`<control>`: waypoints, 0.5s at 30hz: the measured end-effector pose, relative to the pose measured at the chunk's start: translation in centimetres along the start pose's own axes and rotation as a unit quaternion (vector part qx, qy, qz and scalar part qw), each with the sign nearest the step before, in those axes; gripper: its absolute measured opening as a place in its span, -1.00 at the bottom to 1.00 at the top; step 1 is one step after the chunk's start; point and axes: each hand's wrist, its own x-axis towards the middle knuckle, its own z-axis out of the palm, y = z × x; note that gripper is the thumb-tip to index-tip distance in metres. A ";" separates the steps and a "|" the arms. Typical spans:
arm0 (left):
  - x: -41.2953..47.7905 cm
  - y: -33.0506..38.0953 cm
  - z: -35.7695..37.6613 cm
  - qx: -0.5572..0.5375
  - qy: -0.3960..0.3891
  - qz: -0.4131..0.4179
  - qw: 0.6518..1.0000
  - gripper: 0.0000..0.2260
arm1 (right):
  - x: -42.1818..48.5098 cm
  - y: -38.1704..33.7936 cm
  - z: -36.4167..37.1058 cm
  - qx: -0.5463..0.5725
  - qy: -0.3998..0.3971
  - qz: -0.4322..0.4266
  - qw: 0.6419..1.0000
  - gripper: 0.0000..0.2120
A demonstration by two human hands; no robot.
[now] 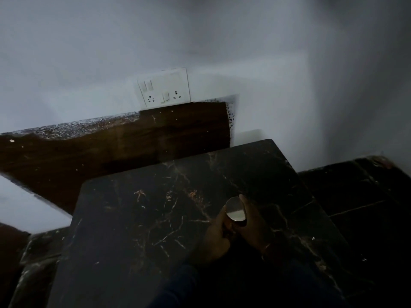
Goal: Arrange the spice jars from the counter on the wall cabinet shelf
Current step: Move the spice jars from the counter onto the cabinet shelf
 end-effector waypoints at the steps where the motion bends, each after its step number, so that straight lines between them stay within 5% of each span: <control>1: 0.0 0.0 -0.2 -0.004 0.001 0.000 1.000 -0.23 | 0.2 -0.2 -0.2 0.005 0.012 0.004 1.000 -0.04; 7: -1.9 1.7 -3.5 -0.125 0.033 -0.009 0.992 -0.19 | 1.6 -5.2 -3.4 0.123 -0.043 0.029 0.991 -0.21; 11: -4.7 3.7 -6.1 -0.155 0.084 0.050 0.983 -0.30 | 1.4 -9.9 -5.1 0.225 -0.039 -0.078 0.971 -0.58; 15: -7.4 5.8 -7.5 -0.190 0.155 0.102 0.964 -0.33 | 0.2 -14.0 -6.0 0.301 -0.063 -0.121 0.944 -0.64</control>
